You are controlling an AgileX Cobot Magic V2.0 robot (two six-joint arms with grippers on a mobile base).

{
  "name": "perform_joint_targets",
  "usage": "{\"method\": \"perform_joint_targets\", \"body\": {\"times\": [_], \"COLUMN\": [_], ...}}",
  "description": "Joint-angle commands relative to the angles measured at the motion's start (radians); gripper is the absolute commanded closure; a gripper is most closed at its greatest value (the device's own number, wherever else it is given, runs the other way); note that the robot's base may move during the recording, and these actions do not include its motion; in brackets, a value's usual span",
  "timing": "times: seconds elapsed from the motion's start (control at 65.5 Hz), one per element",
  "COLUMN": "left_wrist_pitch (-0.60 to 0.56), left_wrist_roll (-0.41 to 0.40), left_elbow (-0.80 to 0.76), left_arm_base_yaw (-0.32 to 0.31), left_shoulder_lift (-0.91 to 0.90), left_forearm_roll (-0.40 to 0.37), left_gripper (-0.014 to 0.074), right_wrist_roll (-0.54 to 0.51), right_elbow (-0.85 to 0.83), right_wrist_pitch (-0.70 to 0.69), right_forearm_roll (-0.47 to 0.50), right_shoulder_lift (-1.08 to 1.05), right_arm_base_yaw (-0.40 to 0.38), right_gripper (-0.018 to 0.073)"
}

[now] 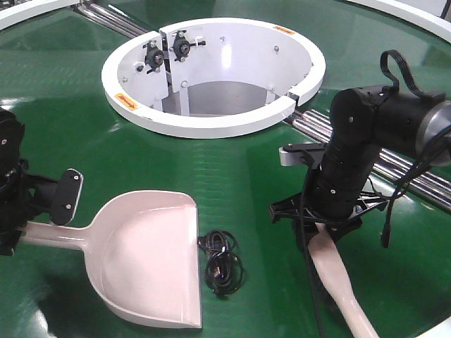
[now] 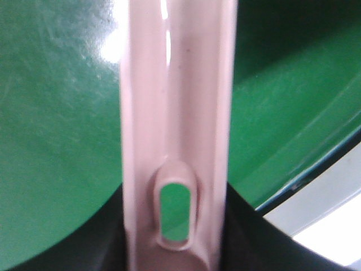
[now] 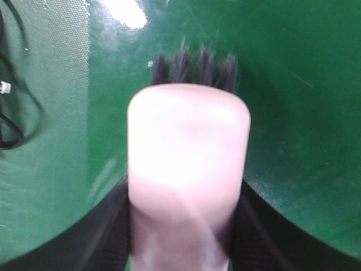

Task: Clean and inspect green conveyor with broom and dustpan
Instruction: 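Set the dustpan lip right beside the black cable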

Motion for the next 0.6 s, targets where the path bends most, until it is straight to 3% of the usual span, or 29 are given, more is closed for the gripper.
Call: {"method": "perform_joint_targets", "body": {"times": [0.0,0.58], "left_wrist_pitch": [0.033,0.033], "left_wrist_roll": [0.006,-0.021], "left_elbow": [-0.028,-0.077], "left_arm_base_yaw": [-0.011,-0.026], "left_shoulder_lift": [-0.021,0.059], "left_forearm_roll": [-0.01,-0.038], "left_gripper": [0.062,0.062], "right_wrist_roll": [-0.008,-0.008], "right_elbow": [-0.021,-0.021], "right_wrist_pitch": [0.066,0.066], "right_forearm_roll": [0.003,0.003], "right_shoulder_lift": [-0.052,-0.052], "right_arm_base_yaw": [-0.006,-0.006], "right_gripper": [0.0561,0.0561]}}
